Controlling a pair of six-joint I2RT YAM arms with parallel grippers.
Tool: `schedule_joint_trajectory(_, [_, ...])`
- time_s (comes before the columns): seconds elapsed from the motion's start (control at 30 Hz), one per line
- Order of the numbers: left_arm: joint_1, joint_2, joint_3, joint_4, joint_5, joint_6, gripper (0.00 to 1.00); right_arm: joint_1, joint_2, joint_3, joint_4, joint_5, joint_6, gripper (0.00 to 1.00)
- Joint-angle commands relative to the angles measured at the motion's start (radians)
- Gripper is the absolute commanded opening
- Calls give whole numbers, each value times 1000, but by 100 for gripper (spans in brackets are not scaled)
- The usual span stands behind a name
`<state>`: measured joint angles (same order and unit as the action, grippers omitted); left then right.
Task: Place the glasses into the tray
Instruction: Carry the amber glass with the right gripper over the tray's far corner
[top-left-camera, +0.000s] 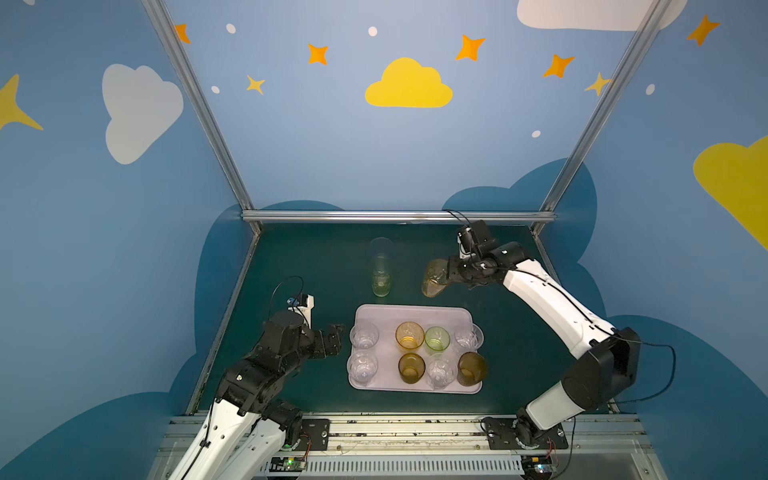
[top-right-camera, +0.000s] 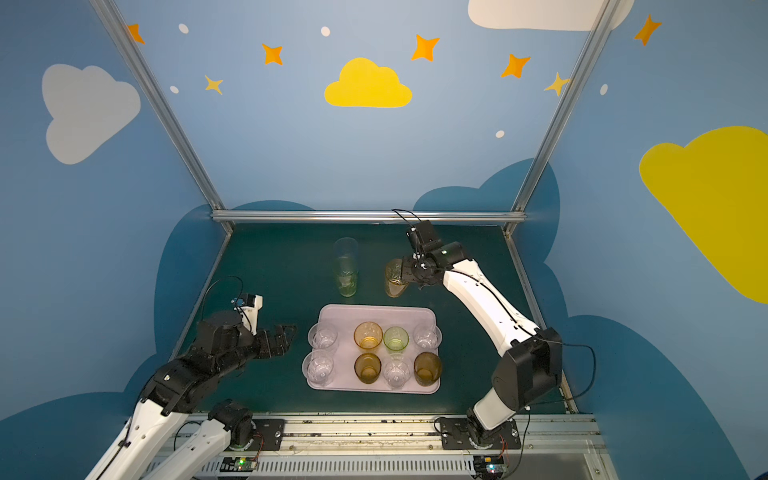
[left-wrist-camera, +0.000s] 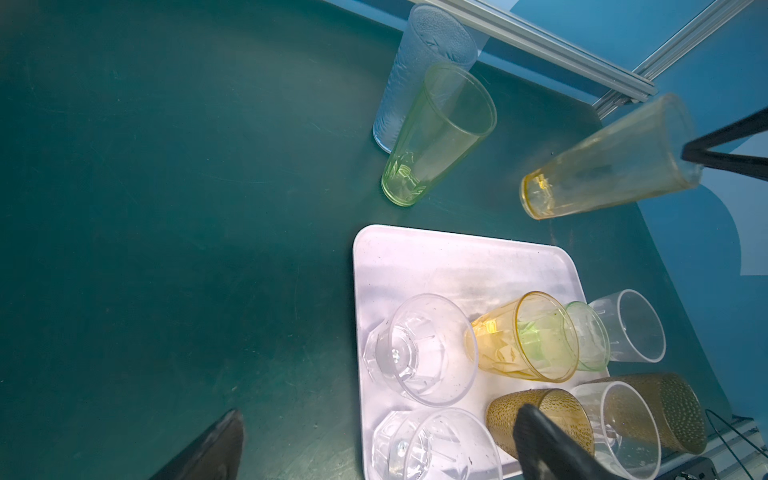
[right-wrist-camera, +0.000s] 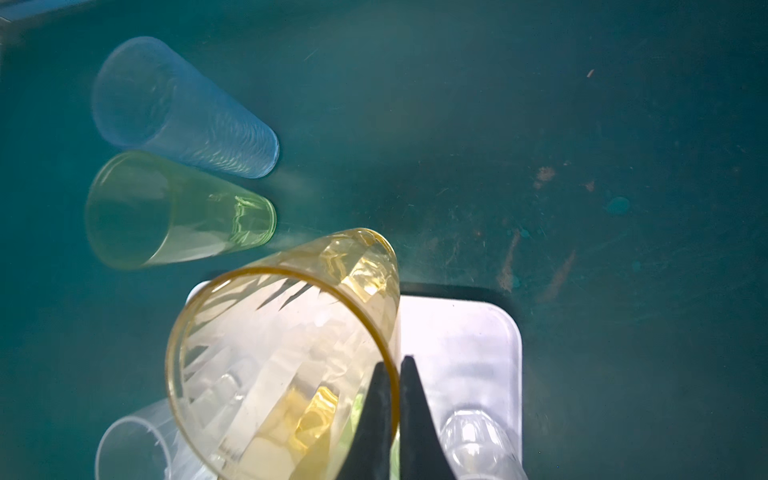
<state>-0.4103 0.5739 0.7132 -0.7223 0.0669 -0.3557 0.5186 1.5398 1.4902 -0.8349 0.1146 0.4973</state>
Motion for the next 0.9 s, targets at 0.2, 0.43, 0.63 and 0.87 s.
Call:
schedule_joint_trajectory(0.2, [-23,-12,-4,-12,-40,-14,100,-7,-189,-85,-26,24,-8,0])
schedule_joint_trajectory(0.43, [-43,-13,-7,-11,-49,-17,100,-9,-244,-124,-50,40,-17,0])
schedule_joint_trajectory(0.63, [-57,3,-8,-9,-34,-15,100,-10,-240,-150,-94,45,-25,0])
schedule_joint_trajectory(0.87, [-71,5,-9,-9,-44,-14,100,-21,-229,-192,-136,59,-33,0])
